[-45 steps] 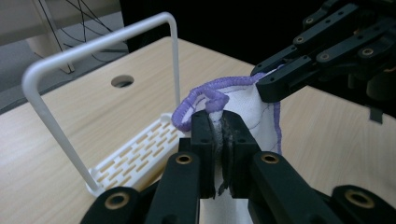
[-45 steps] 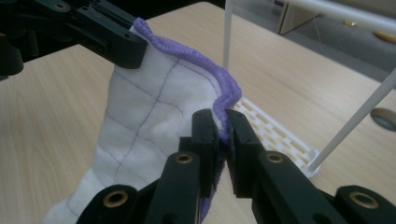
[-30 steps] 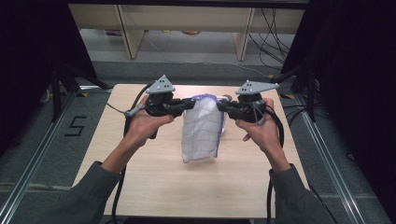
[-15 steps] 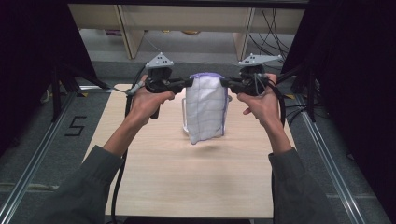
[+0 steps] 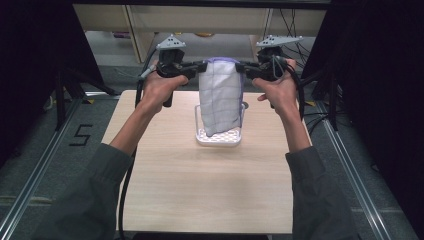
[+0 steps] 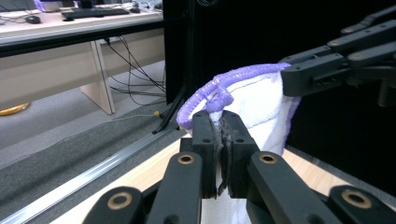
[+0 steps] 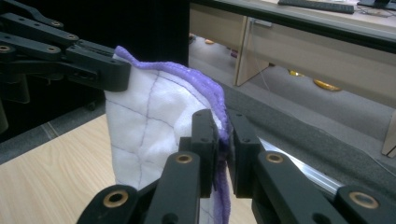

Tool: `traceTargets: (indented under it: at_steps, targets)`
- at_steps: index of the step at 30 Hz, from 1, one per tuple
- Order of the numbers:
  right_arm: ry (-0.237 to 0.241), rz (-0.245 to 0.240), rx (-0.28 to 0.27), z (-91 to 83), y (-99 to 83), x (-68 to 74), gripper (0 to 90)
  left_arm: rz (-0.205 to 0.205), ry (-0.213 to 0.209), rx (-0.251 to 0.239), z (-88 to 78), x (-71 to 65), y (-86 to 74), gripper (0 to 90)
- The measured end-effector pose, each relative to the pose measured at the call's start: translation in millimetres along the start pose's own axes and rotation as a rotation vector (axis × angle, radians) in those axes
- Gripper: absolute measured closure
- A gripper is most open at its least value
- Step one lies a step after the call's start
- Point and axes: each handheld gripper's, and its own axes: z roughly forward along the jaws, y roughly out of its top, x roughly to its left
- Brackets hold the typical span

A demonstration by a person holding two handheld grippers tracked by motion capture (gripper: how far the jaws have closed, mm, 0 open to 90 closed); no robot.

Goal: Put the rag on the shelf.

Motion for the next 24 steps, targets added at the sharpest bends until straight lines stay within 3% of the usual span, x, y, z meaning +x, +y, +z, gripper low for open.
traceTargets:
  at_steps: [4, 9, 16, 24]
  targets:
    - [-0.014, 0.01, 0.003, 6.8, 5.7, -3.1, 82.9, -0.019, 0.024, -0.039, 8.3, 8.2, 3.1, 85.1]
    - [-0.038, 0.046, 0.017, 23.5, 5.8, -11.7, 82.8, -0.079, 0.044, -0.06, 30.8, 25.7, -9.1, 85.0]
    - [-0.091, 0.063, 0.067, 55.5, -7.1, -27.0, 82.5, -0.11, 0.063, -0.016, 59.1, 40.9, -29.5, 84.7]
    - [-0.13, 0.117, 0.125, 81.7, -25.0, -40.9, 82.0, -0.153, 0.064, 0.024, 74.8, 49.5, -50.7, 84.0]
